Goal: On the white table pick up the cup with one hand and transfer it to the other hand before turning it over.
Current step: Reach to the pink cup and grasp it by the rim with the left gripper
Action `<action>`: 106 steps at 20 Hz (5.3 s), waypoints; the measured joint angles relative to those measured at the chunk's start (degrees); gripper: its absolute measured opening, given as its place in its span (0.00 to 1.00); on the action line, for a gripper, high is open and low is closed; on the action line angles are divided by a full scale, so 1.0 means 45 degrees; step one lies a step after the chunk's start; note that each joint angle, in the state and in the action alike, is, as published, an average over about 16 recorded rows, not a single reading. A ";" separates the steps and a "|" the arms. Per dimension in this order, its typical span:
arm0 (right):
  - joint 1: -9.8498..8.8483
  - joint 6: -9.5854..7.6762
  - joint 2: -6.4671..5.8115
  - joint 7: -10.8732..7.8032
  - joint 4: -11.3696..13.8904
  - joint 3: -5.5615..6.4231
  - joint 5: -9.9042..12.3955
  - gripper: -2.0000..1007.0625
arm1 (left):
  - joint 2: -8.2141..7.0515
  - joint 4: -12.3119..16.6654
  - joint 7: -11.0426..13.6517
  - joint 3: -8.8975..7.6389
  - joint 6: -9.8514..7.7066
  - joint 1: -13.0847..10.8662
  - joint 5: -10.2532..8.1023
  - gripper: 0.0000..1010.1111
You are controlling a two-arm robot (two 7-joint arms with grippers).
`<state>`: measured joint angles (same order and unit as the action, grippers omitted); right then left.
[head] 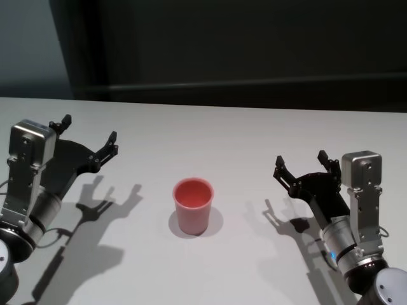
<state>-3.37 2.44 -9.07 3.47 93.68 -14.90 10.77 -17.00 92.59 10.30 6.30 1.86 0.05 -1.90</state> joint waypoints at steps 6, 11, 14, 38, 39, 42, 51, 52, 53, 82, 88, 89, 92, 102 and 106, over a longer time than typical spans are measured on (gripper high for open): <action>0.0000 0.0000 0.0000 0.0000 0.0000 0.0000 0.0000 0.99 | -0.0728 0.0790 0.0693 -0.0029 -0.0423 0.0119 0.0531 0.99; 0.0000 0.0000 0.0000 0.0000 0.0000 0.0000 0.0000 0.99 | -0.1529 0.1417 0.1410 0.0088 -0.0709 0.0286 0.0984 0.99; 0.0000 0.0000 0.0000 0.0000 0.0000 0.0000 0.0000 0.99 | -0.2104 0.1729 0.1906 0.0235 -0.0837 0.0446 0.1254 0.99; 0.0001 0.0000 -0.0001 0.0000 0.0000 0.0000 0.0000 0.99 | -0.5975 0.2075 0.6268 0.2763 -0.0408 0.3838 0.2638 0.99; 0.0001 0.0000 -0.0001 0.0000 0.0000 0.0000 0.0000 0.99 | -0.6059 0.2063 0.6453 0.2906 -0.0349 0.4018 0.2691 0.99; 0.0001 0.0000 -0.0001 0.0000 0.0000 0.0001 0.0000 0.99 | -0.6268 0.2020 0.6993 0.3336 -0.0171 0.4557 0.2852 0.99; 0.0001 0.0000 0.0000 0.0000 0.0000 0.0000 0.0000 0.99 | -0.6463 0.1824 0.8543 0.4647 0.0379 0.6165 0.3351 0.99; 0.0001 0.0000 0.0000 0.0000 0.0000 0.0000 0.0000 0.99 | -0.6458 0.1796 0.8729 0.4798 0.0438 0.6349 0.3407 0.99; 0.0001 0.0000 0.0000 0.0000 0.0000 0.0000 0.0000 0.99 | -0.6449 0.1769 0.8909 0.4945 0.0495 0.6526 0.3462 0.99; 0.0001 0.0000 0.0000 0.0000 0.0000 0.0000 0.0000 0.99 | -0.5625 0.0585 1.2975 0.8651 0.1522 1.0111 0.5040 0.99; 0.0001 0.0000 0.0000 0.0000 0.0000 0.0000 0.0000 0.99 | -0.5356 0.0445 1.3507 0.9159 0.1750 1.0615 0.5076 0.99; 0.0001 0.0000 0.0000 0.0000 0.0000 0.0000 0.0000 0.99 | -0.5309 0.0415 1.3576 0.9238 0.1794 1.0685 0.5077 0.99; 0.0001 0.0000 0.0000 0.0000 0.0000 0.0000 0.0000 0.99 | -0.5162 0.0302 1.3765 0.9481 0.1935 1.0885 0.5080 0.99; 0.0001 0.0000 0.0000 0.0000 0.0000 0.0000 0.0000 0.99 | -0.4661 -0.0298 1.4072 1.0300 0.2361 1.1375 0.5233 0.99; 0.0001 0.0000 0.0000 0.0000 0.0000 0.0000 0.0000 0.99 | -0.4483 -0.0558 1.4085 1.0612 0.2493 1.1515 0.5355 0.99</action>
<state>-3.36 2.44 -9.07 3.47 93.69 -14.90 10.77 -37.17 90.07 73.68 54.06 13.08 51.87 22.20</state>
